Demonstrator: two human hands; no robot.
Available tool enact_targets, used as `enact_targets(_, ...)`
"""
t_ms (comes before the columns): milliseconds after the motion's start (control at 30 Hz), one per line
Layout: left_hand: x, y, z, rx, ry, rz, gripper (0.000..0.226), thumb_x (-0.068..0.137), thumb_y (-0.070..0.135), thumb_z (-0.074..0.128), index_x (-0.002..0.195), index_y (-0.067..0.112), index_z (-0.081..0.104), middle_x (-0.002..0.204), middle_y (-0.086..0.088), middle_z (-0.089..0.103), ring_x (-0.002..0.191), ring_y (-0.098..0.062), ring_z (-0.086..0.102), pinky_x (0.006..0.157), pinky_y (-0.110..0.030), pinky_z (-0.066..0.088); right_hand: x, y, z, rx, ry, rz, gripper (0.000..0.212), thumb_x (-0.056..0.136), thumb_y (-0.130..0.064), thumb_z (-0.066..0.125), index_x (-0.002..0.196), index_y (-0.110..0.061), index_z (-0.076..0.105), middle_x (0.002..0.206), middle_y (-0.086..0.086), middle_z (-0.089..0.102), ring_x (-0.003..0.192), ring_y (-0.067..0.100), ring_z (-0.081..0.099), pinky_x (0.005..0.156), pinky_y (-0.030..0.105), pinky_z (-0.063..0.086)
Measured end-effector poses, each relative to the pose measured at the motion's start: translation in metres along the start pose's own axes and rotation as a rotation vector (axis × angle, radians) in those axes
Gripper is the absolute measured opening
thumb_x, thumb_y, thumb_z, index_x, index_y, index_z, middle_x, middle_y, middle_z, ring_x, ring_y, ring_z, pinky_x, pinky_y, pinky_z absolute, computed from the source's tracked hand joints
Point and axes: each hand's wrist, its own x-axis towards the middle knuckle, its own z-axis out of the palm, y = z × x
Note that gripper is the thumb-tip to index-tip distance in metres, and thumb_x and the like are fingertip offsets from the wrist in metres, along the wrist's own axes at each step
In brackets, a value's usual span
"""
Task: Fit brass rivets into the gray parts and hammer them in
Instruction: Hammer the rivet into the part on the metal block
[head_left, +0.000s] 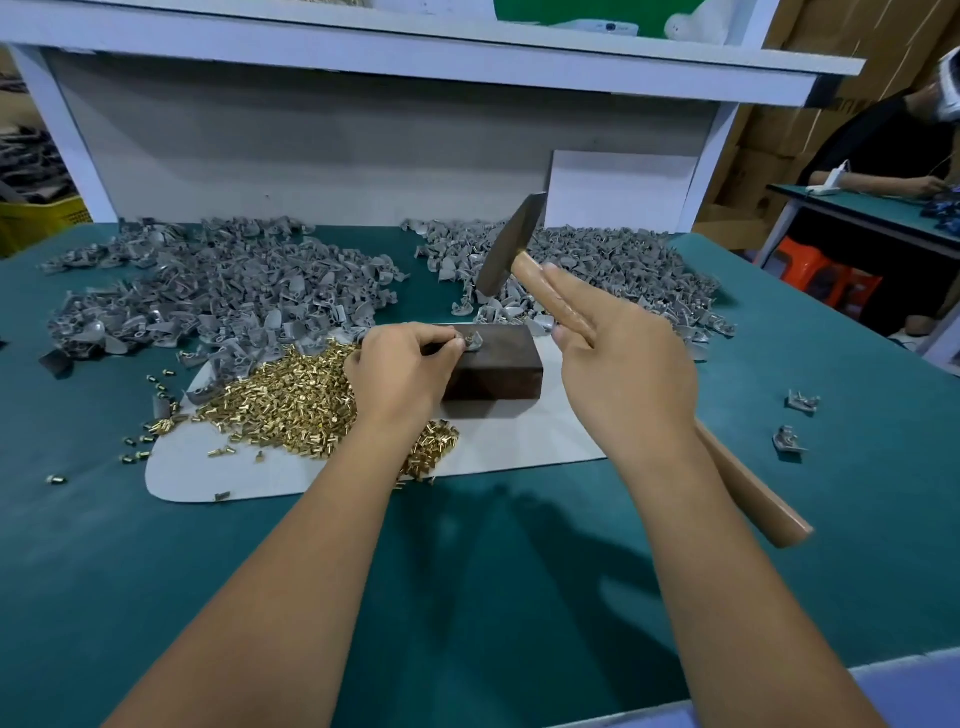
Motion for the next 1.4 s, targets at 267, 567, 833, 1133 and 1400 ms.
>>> enact_targets(267,0.004,-0.002,0.004,0.032,0.011,-0.052,0.014,0.089,0.045,0.067,0.096,0.038,0.078,0.101,0.017,0.074,0.111,-0.011,0.058,0.099,-0.036,0.028,0.006,-0.006,0.005,-0.169,-0.118,-0.056,0.055,0.092,-0.022,0.052,0.133,-0.057,0.04,0.11,-0.003,0.069,0.096,0.027,0.063,0.07,0.034,0.047)
enact_targets(567,0.007,-0.005,0.007,-0.052,0.009,-0.083,0.011,0.087,0.043,0.071,0.091,0.035,0.078,0.098,0.018,0.074,0.108,-0.007,0.059,0.107,-0.04,0.028,0.005,-0.011,0.006,-0.237,-0.042,-0.124,0.059,0.091,-0.021,0.055,0.134,-0.057,0.037,0.103,-0.004,0.07,0.085,0.027,0.065,0.056,0.028,0.032)
enact_targets(833,0.006,-0.003,0.007,-0.023,0.003,-0.104,0.014,0.087,0.047,0.07,0.092,0.037,0.078,0.1,0.019,0.073,0.112,-0.006,0.054,0.087,-0.032,0.016,0.003,-0.015,0.009,-0.295,-0.046,-0.138,0.066,0.088,-0.015,0.056,0.136,-0.056,0.035,0.098,0.001,0.067,0.079,0.028,0.063,0.054,0.029,0.03)
enact_targets(1133,0.01,-0.007,0.009,0.049,0.011,-0.068,0.015,0.087,0.05,0.068,0.094,0.041,0.077,0.106,0.02,0.072,0.119,-0.01,0.052,0.088,-0.035,0.017,0.002,-0.02,0.009,-0.321,0.029,-0.175,0.068,0.089,-0.017,0.056,0.136,-0.058,0.031,0.088,-0.001,0.062,0.063,0.024,0.049,0.05,0.027,0.024)
enact_targets(1400,0.01,-0.007,0.011,-0.019,0.015,-0.113,0.014,0.086,0.05,0.07,0.089,0.039,0.077,0.098,0.021,0.072,0.111,-0.005,0.053,0.085,-0.032,0.014,-0.006,-0.014,0.018,-0.31,-0.013,-0.142,0.069,0.089,-0.016,0.055,0.136,-0.058,0.029,0.086,-0.001,0.059,0.061,0.024,0.048,0.046,0.026,0.021)
